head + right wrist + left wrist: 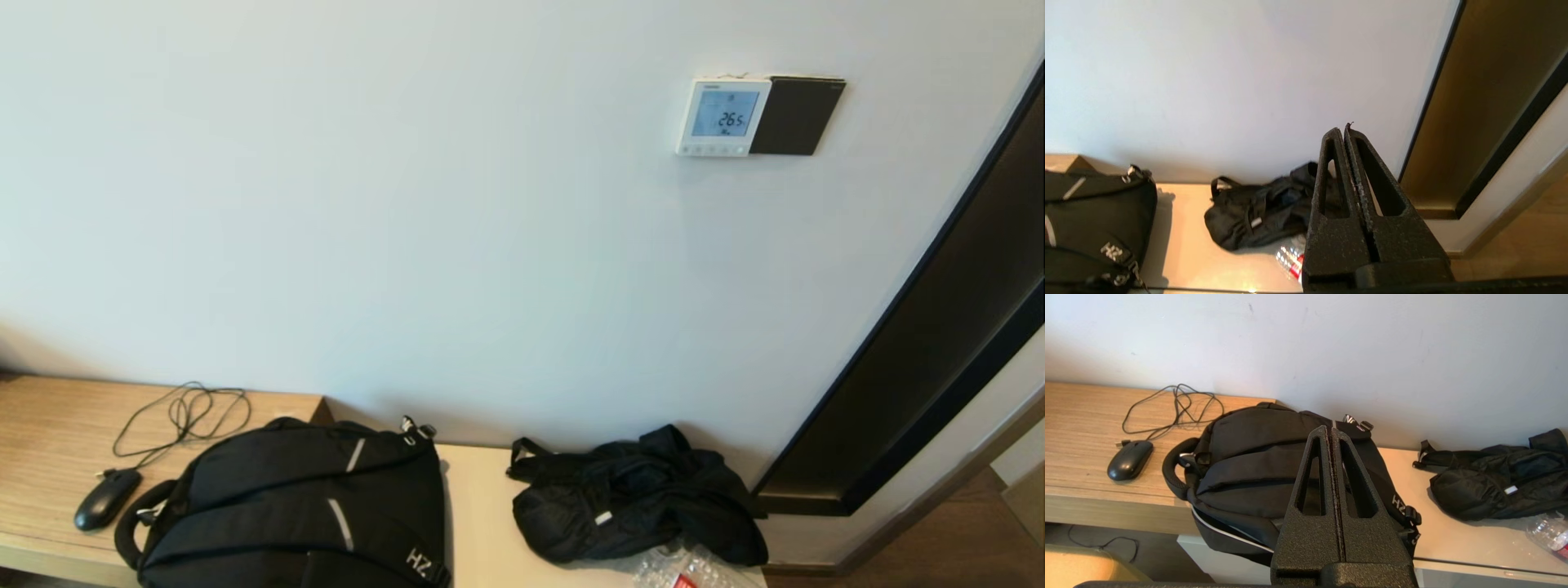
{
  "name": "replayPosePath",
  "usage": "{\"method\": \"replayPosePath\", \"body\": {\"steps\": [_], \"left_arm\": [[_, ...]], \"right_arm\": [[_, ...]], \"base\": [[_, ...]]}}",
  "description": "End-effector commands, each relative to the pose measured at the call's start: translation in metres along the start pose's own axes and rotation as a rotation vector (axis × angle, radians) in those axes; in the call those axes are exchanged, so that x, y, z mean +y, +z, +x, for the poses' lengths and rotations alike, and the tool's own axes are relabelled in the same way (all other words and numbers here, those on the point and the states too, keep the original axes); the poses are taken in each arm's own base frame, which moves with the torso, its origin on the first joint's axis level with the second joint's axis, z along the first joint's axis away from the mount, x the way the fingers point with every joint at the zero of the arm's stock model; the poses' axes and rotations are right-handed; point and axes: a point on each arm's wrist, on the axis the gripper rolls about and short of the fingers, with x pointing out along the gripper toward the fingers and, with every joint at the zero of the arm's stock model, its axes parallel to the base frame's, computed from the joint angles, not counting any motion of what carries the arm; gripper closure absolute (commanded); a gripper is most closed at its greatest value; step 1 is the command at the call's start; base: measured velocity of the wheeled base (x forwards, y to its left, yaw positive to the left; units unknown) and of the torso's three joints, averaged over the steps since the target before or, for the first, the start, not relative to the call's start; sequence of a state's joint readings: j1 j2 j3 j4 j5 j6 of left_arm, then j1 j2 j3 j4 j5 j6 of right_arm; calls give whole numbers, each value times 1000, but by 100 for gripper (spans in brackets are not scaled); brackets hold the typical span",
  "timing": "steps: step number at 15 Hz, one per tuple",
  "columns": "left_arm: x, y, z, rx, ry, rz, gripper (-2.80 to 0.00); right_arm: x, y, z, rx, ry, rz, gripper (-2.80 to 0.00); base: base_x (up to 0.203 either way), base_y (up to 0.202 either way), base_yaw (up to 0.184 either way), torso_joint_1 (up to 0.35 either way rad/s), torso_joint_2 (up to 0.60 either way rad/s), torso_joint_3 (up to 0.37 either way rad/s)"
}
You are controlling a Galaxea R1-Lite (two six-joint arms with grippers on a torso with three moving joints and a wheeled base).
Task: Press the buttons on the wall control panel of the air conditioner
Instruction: Turn off the central air conditioner
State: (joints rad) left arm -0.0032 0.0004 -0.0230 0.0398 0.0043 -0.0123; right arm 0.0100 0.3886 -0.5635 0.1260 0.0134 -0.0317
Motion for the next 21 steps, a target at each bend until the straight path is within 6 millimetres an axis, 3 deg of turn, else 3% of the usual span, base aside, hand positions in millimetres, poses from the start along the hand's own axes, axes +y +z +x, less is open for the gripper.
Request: {"method": "replayPosePath", "body": {"steps": [1,4,7,14,21], "left_arm": [[0,0,0,0,0,-1,0],[0,0,0,0,0,0,0],[0,0,0,0,0,-1,0],[0,0,0,0,0,0,0],[0,0,0,0,0,-1,0]], "right_arm": [[-2,33,54,81,-2,1,0],[-4,65,104,85,-7,0,0],[-5,79,153,116,-11,-2,0],[2,75,273,137,-138,-35,0],[38,85,347,90,-215,-35,0]], "base": [[0,0,0,0,0,0],[0,0,0,0,0,0],[0,0,0,0,0,0],[0,0,0,0,0,0],[0,0,0,0,0,0]]}}
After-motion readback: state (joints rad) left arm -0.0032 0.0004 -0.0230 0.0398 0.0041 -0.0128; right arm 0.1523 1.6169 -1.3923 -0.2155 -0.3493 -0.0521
